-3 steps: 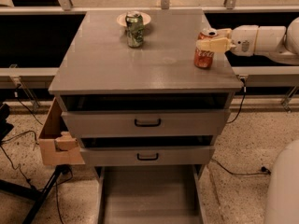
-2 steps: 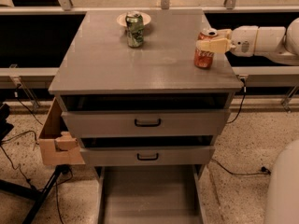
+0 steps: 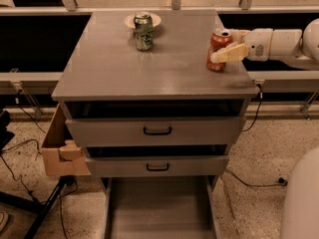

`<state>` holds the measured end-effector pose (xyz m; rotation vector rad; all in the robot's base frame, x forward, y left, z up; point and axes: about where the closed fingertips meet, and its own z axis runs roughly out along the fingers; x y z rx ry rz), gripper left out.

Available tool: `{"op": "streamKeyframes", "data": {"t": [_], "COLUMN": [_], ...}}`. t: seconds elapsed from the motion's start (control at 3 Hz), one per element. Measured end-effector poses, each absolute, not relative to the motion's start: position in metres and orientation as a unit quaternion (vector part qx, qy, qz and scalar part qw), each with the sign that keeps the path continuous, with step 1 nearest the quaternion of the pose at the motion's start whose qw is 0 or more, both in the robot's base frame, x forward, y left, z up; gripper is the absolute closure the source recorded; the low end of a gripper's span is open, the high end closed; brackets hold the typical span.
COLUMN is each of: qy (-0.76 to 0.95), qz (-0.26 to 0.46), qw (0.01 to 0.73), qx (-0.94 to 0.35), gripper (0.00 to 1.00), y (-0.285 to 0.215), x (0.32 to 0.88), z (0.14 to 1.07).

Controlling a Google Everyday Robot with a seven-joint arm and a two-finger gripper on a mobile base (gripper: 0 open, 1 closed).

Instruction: Pick coke can from bottom drawer and place on counter

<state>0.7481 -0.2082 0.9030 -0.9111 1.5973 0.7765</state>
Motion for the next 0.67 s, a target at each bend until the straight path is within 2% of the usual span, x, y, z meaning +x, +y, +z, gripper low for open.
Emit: {"op": "streamKeyframes", "data": {"t": [0.33,0.67], "qy": [0.673,0.676], "qz": [0.327,0.282], "qw": [0.542,0.554], "qx": [-0.384,-0.396], "gripper": [0.0,0.0], "y": [-0.208,-0.211], "x": [0.748,0.743], "z": [0.903,0.918]}}
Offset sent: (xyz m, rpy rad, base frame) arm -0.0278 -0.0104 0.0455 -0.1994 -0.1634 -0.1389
